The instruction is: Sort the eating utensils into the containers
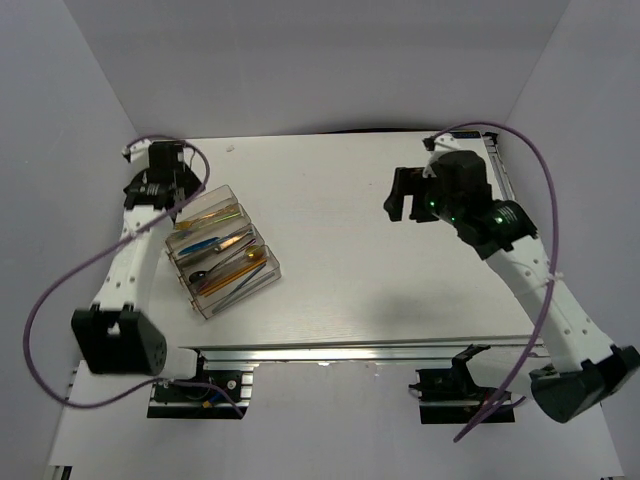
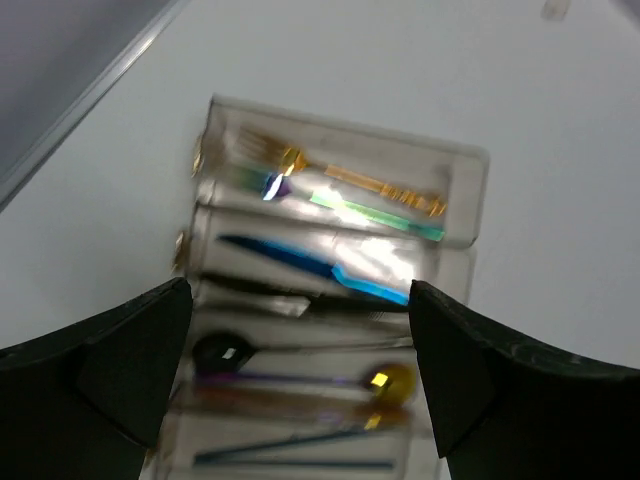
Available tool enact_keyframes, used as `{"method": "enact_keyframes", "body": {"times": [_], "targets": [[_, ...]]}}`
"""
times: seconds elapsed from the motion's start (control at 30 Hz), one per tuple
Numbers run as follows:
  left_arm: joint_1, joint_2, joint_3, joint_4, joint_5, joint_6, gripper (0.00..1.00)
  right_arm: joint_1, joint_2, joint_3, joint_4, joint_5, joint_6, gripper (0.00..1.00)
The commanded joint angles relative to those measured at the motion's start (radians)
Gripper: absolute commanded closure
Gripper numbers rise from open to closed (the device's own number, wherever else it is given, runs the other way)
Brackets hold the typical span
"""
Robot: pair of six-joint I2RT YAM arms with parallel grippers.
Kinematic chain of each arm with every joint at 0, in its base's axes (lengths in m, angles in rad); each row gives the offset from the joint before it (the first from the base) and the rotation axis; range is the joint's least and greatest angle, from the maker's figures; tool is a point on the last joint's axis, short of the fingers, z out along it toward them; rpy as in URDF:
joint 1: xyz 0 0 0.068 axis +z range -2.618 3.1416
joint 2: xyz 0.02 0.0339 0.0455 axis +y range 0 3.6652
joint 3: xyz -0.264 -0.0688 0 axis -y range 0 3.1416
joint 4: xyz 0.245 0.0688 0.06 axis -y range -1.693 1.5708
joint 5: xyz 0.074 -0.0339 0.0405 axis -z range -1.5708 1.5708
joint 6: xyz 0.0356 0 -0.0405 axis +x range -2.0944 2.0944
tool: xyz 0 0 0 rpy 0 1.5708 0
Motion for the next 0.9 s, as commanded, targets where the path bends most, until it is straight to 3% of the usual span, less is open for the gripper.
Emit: {"method": "enact_keyframes", "body": {"times": [0.0, 0.13, 0.23, 0.37, 0.5, 0.6, 0.87], "targets": [[-0.024, -0.345, -0.194, -0.072, -0.028, 0.136, 0.02, 0.002, -0.113, -0.051, -0.037, 0.215, -0.011, 0.11], [-0.04, -0.666, -0.459, -0.124, -0.076, 0.084, 0.02, 0.0, -0.263, -0.172, -0.069, 0.234, -0.022, 0.11], [-0.076, -0.823, -0.472, -0.213, -0.078, 0.113, 0.02, 0.002, -0.352, -0.194, -0.104, 0.202, -0.019, 0.11], [-0.096, -0.903, -0.288, -0.36, -0.096, 0.191, 0.02, 0.002, -0.412, -0.127, -0.228, 0.235, -0.037, 0.11], [-0.094, -0.911, 0.067, -0.484, -0.12, 0.294, 0.02, 0.002, -0.453, -0.027, -0.33, 0.252, -0.059, 0.11], [-0.096, -0.931, 0.209, -0.572, -0.146, 0.37, 0.02, 0.002, -0.473, 0.062, -0.416, 0.254, -0.053, 0.11], [-0.099, -1.006, 0.33, -0.66, -0.137, 0.378, 0.02, 0.002, -0.541, 0.19, -0.5, 0.252, -0.053, 0.11]]}}
